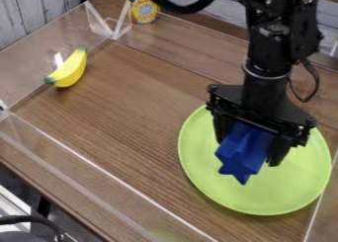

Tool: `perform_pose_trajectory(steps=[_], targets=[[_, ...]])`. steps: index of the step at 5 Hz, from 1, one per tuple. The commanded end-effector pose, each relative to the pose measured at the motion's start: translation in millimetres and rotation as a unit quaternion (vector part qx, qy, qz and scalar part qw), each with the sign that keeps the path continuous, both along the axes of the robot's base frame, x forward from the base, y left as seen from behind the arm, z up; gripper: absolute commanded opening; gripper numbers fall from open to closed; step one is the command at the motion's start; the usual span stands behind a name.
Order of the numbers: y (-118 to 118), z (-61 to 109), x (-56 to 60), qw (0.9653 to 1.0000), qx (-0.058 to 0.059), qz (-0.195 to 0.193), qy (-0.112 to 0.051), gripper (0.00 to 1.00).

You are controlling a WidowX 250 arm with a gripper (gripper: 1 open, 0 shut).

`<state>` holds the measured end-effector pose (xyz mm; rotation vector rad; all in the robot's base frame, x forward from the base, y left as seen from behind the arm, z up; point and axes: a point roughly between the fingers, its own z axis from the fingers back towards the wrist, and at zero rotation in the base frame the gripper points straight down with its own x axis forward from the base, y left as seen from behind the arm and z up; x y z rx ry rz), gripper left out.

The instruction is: Put the blue object in the green plate

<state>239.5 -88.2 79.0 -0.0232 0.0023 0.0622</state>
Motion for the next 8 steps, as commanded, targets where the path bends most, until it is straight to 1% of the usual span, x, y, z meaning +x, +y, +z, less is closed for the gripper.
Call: perform_pose_trajectory(steps=[1, 8], targets=[[0.3, 17.0, 10.6, 0.9995, -0.010, 0.007, -0.028, 1.00], [1.5, 23.3, 5.8, 0.9996, -0.009, 0.023, -0.011, 1.00]])
